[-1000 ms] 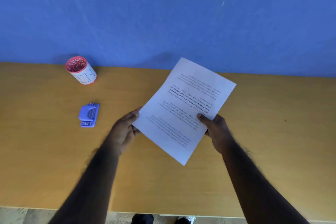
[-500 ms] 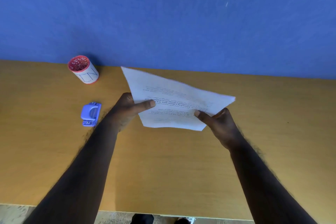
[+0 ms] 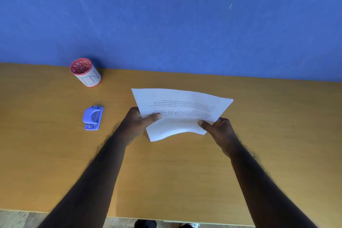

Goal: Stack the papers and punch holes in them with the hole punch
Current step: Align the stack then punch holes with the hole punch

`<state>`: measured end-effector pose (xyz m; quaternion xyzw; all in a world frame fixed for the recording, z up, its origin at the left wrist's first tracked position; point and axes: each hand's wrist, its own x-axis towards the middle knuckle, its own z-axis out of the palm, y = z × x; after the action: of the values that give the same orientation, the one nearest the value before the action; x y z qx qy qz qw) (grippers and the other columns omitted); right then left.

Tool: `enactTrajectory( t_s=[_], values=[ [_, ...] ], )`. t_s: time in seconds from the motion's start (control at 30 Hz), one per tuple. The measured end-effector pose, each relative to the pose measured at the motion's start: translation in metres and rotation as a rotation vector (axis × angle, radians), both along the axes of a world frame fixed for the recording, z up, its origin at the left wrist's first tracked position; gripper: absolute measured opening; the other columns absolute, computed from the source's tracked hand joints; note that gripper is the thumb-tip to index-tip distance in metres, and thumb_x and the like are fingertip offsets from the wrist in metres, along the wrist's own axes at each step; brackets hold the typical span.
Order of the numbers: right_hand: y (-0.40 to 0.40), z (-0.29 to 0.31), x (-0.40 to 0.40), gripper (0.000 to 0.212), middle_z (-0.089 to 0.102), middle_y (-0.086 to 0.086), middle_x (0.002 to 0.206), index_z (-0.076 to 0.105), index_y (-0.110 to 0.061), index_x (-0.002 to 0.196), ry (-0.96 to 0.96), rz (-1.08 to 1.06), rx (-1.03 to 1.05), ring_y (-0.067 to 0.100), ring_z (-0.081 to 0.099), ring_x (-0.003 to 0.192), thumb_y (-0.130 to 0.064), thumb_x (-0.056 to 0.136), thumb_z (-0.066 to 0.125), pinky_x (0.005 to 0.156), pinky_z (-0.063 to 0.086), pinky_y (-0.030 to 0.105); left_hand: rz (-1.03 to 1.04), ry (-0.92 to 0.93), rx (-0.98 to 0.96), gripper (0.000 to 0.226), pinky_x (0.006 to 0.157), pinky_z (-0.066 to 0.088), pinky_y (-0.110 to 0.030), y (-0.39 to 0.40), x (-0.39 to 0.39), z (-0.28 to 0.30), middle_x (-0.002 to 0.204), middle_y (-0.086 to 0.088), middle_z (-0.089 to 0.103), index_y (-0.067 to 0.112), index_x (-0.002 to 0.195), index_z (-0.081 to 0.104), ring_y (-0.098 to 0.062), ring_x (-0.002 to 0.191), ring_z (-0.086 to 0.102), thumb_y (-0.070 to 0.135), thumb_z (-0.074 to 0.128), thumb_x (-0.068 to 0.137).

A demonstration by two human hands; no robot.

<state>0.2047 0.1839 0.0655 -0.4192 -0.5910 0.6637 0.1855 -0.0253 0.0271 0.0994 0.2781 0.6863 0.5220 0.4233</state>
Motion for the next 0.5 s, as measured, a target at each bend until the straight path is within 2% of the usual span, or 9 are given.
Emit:
enactTrajectory(
  t_s=[0.03, 0.07, 0.13, 0.17, 0.23, 0.3, 0.37, 0.43, 0.5],
  values=[
    [0.0, -0.001, 0.002, 0.025, 0.079, -0.016, 0.105, 0.075, -0.027, 0.107, -0.005, -0.004, 0.025, 0.02, 0.071, 0.112, -0.012, 0.088, 0.076, 0.087, 0.058, 0.025, 0.029, -0.001, -0.005, 0.019, 0.098, 0.053, -0.051, -0.001, 0.0, 0.0, 0.107, 0.006, 0.078, 0.032, 0.099, 0.078, -0.017, 0.101, 0.072, 0.022, 0.076, 0.083],
    [0.002, -0.003, 0.003, 0.033, 0.077, -0.014, 0.115, 0.071, -0.026, 0.118, -0.03, -0.013, 0.058, 0.018, 0.068, 0.118, -0.015, 0.087, 0.077, 0.09, 0.057, 0.026, 0.068, -0.013, 0.002, 0.017, 0.097, 0.053, -0.051, -0.001, 0.001, 0.0, 0.105, 0.005, 0.078, 0.031, 0.098, 0.078, -0.018, 0.099, 0.073, 0.022, 0.076, 0.083],
    [0.004, -0.01, 0.008, 0.068, 0.059, -0.004, 0.146, 0.05, -0.024, 0.146, -0.141, -0.071, 0.066, 0.019, 0.055, 0.133, -0.029, 0.085, 0.079, 0.103, 0.051, 0.04, 0.167, -0.089, 0.043, 0.017, 0.096, 0.053, -0.051, -0.002, 0.001, 0.0, 0.105, 0.002, 0.078, 0.029, 0.097, 0.078, -0.021, 0.098, 0.074, 0.019, 0.075, 0.084],
    [0.004, -0.012, 0.011, 0.081, 0.051, 0.001, 0.153, 0.039, -0.023, 0.153, -0.198, -0.108, 0.013, 0.021, 0.051, 0.136, -0.036, 0.085, 0.079, 0.105, 0.049, 0.044, 0.229, -0.156, 0.073, 0.018, 0.095, 0.052, -0.052, -0.002, 0.002, -0.002, 0.106, 0.0, 0.078, 0.028, 0.098, 0.078, -0.022, 0.099, 0.073, 0.018, 0.075, 0.083],
    [-0.003, -0.014, 0.014, 0.089, 0.054, 0.002, 0.15, 0.035, -0.022, 0.155, -0.217, -0.103, -0.147, 0.021, 0.055, 0.131, -0.048, 0.081, 0.077, 0.093, 0.05, 0.042, 0.358, -0.302, 0.125, 0.021, 0.096, 0.051, -0.051, -0.001, 0.006, -0.006, 0.109, -0.001, 0.077, 0.026, 0.099, 0.078, -0.023, 0.101, 0.072, 0.014, 0.075, 0.082],
    [-0.014, -0.013, 0.013, 0.075, 0.067, 0.0, 0.137, 0.05, -0.026, 0.144, -0.171, 0.015, -0.324, 0.018, 0.065, 0.117, -0.055, 0.078, 0.072, 0.084, 0.05, 0.039, 0.462, -0.45, 0.161, 0.02, 0.096, 0.053, -0.044, 0.001, 0.016, -0.011, 0.111, -0.002, 0.077, 0.023, 0.098, 0.078, -0.021, 0.106, 0.071, 0.009, 0.072, 0.086],
    [-0.025, -0.015, 0.01, 0.053, 0.072, 0.001, 0.13, 0.062, -0.026, 0.131, -0.074, 0.11, -0.431, 0.022, 0.07, 0.112, -0.053, 0.086, 0.068, 0.088, 0.054, 0.042, 0.506, -0.557, 0.167, 0.019, 0.093, 0.054, -0.04, 0.0, 0.027, -0.016, 0.111, -0.002, 0.077, 0.021, 0.098, 0.077, -0.021, 0.109, 0.07, 0.011, 0.073, 0.083],
    [-0.032, -0.019, 0.006, 0.042, 0.07, 0.006, 0.133, 0.062, -0.021, 0.132, 0.056, 0.08, -0.471, 0.029, 0.067, 0.121, -0.037, 0.094, 0.066, 0.098, 0.055, 0.054, 0.5, -0.606, 0.154, 0.025, 0.092, 0.053, -0.041, -0.003, 0.036, -0.022, 0.111, -0.003, 0.077, 0.021, 0.1, 0.077, -0.022, 0.109, 0.07, 0.014, 0.076, 0.076],
    [-0.034, -0.019, 0.005, 0.037, 0.067, 0.013, 0.136, 0.061, -0.014, 0.134, 0.144, -0.007, -0.46, 0.035, 0.063, 0.125, -0.02, 0.097, 0.062, 0.1, 0.051, 0.058, 0.478, -0.615, 0.133, 0.031, 0.088, 0.051, -0.039, -0.007, 0.037, -0.027, 0.111, -0.003, 0.076, 0.021, 0.104, 0.075, -0.023, 0.107, 0.069, 0.011, 0.079, 0.075]
  ],
)
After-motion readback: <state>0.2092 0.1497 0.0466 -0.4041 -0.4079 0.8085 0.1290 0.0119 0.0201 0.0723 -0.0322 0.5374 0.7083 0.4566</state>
